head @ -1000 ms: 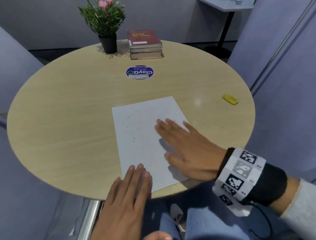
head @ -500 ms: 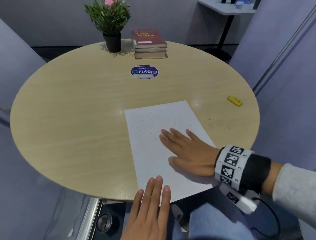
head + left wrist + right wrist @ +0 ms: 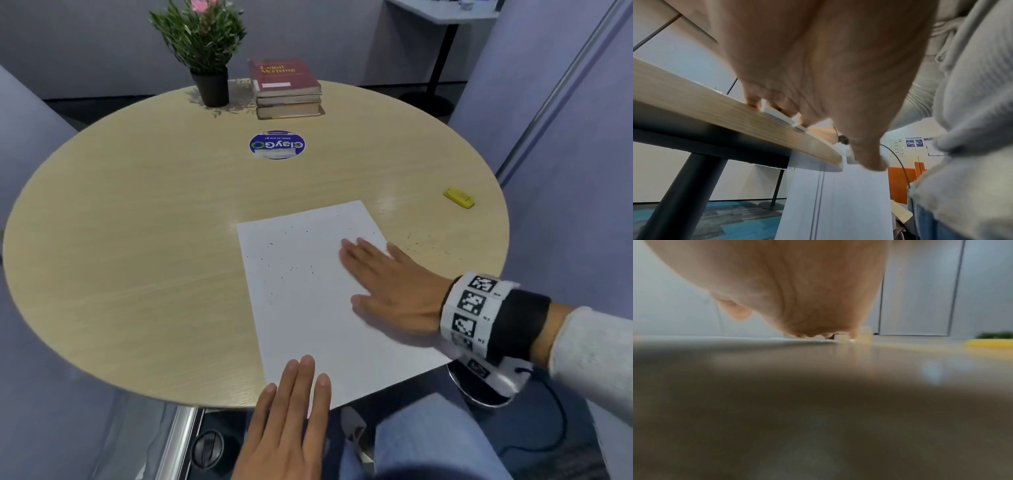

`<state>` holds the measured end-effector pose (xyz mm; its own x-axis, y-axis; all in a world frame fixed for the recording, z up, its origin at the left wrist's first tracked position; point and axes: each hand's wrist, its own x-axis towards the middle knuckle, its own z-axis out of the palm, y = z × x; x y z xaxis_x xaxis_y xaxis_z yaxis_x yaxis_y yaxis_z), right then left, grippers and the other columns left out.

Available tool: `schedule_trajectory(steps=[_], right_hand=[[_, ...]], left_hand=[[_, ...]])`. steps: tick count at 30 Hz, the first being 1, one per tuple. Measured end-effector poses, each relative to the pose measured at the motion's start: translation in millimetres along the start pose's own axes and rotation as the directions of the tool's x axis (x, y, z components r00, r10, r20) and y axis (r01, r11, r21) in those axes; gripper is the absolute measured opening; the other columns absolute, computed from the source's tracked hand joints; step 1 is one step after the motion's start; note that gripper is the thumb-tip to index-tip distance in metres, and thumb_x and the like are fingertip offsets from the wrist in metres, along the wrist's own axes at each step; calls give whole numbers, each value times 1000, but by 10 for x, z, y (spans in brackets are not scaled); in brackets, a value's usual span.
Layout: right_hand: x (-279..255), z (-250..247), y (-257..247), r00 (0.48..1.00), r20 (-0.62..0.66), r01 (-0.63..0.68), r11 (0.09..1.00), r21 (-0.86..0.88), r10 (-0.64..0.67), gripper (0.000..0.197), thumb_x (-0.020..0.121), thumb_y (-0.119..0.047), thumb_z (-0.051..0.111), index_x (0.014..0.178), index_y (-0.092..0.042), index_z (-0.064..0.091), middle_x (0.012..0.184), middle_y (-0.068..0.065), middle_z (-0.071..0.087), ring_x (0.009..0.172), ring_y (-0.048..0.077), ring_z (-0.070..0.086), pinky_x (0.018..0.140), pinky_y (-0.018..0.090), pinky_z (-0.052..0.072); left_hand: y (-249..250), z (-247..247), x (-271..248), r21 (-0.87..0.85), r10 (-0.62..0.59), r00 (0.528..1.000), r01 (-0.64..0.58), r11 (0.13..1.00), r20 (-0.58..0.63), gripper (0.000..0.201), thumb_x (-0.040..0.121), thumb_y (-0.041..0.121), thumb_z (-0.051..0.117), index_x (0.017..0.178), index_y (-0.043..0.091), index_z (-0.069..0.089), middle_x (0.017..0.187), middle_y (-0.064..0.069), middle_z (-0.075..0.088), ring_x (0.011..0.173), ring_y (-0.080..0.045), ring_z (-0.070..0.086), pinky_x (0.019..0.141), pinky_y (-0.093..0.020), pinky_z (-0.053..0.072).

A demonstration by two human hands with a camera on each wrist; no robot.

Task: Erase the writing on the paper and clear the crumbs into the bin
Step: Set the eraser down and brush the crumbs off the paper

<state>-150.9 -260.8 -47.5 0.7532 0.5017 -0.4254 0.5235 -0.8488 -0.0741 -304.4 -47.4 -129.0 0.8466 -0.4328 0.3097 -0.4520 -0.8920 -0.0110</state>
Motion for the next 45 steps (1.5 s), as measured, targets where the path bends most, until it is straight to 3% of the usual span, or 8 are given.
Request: schedule_trajectory(steps=[6,16,19,22,27,35,40,45], right_hand=[[-72,157,-640,948,3,319,947,24,-319,68,100,-49,23,152,-24,-12,158,-11,-22,144,6,-26,115,36,-20],[19,1,712,975,-27,-216,970,112,220,70,97,-56,12,150,-23,-20,156,-10,-29,143,4,-25,121,45,-4],[-23,-128,418,994,-65,-83,993,81,88,75,92,-60,8,149,-23,-22,156,-9,-30,143,6,-28,121,43,-9],[-24,-265,-184,980,-108,170,985,24,-166,74,93,-55,14,151,-20,-17,158,-7,-25,144,8,-25,119,41,-13],[146,-55,-863,870,3,493,870,-3,-493,71,97,-55,22,154,-21,-5,162,-7,-12,148,10,-15,116,41,-14],[200,-209,-277,992,108,64,998,13,-65,93,82,-79,9,149,-23,-23,153,-10,-34,142,8,-30,120,47,-7],[126,-137,-871,898,106,433,901,-31,-428,86,90,-70,19,151,-21,-16,157,-8,-26,144,10,-25,117,44,-15],[126,-45,-624,933,98,346,938,7,-345,82,90,-72,13,149,-27,-21,154,-14,-30,142,5,-29,119,43,-14]], left_hand=[[-46,-111,3,-122,-4,967,36,992,253,82,88,71,13,130,8,46,135,-16,51,129,-28,41,102,-37,32],[-166,-318,44,-179,62,984,-32,983,167,68,93,63,23,130,12,48,136,-10,51,121,-29,56,96,-35,37],[-361,-391,129,-156,101,994,-92,983,48,79,88,70,28,137,9,42,147,-12,40,133,-30,42,102,-40,32],[-565,-325,170,-74,150,971,-138,988,188,106,74,85,32,142,3,40,151,-16,32,140,-29,26,106,-42,25],[-538,-113,89,-66,187,953,-176,982,238,89,79,71,43,134,0,43,136,-21,50,131,-31,36,107,-41,21],[-506,-131,50,-76,147,976,-136,988,158,87,76,64,49,138,4,39,147,-15,38,137,-27,31,104,-40,24],[-479,-65,45,-77,140,978,-129,989,153,84,74,61,50,136,5,40,144,-16,40,138,-28,25,105,-39,23],[-442,-81,-14,-126,136,985,-122,985,106,69,90,57,36,134,5,41,143,-15,44,135,-27,33,107,-35,21]])
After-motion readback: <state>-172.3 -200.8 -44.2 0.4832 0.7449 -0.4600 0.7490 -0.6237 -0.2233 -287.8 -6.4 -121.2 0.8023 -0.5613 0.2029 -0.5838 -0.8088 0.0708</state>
